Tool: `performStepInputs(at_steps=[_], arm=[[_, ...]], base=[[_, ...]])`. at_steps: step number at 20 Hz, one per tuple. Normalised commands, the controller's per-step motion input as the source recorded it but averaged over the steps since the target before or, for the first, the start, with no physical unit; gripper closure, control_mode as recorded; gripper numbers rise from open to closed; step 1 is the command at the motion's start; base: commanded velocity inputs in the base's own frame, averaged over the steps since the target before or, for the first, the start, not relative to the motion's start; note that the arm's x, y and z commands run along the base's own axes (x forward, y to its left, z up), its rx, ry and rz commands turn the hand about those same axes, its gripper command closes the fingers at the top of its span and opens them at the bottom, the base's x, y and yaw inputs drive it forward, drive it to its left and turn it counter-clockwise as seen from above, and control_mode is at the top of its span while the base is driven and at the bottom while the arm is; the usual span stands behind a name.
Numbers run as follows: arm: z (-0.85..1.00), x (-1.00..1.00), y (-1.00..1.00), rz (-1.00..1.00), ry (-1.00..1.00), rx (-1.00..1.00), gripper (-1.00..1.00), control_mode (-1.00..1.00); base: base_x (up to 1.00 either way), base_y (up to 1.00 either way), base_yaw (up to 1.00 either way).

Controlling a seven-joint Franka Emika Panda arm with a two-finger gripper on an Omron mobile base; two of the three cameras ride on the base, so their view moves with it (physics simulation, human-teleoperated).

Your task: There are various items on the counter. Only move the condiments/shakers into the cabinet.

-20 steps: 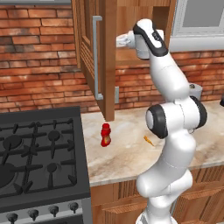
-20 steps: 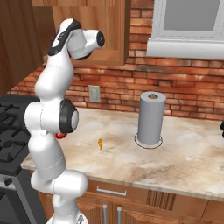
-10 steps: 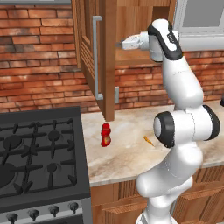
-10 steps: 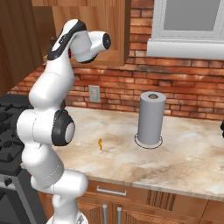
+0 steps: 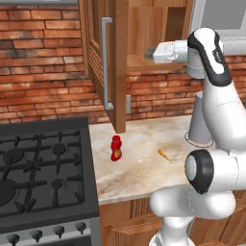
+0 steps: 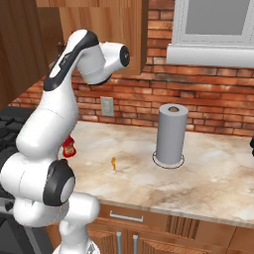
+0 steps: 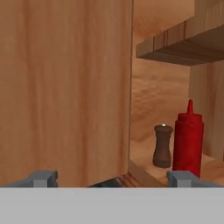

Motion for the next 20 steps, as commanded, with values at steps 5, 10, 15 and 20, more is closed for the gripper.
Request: performStepInputs(at_steps=[5, 10, 15, 20], arm=[[-0.12, -0.98, -0.34, 0.02, 0.0, -0.09, -1.0, -1.0], [-0.41, -0.78, -0.27, 0.07, 0.01, -0.13, -1.0, -1.0], [-0.47, -0.73, -0.06, 0.09, 0.0, -0.07, -1.0, -1.0], [-0.53, -0.43, 0.0, 0.11, 0.0, -0.01, -1.0, -1.0]], base=[[0.0, 0.0, 0.0], [0.0, 0.0, 0.0], [0.0, 0.0, 0.0], [0.0, 0.0, 0.0]])
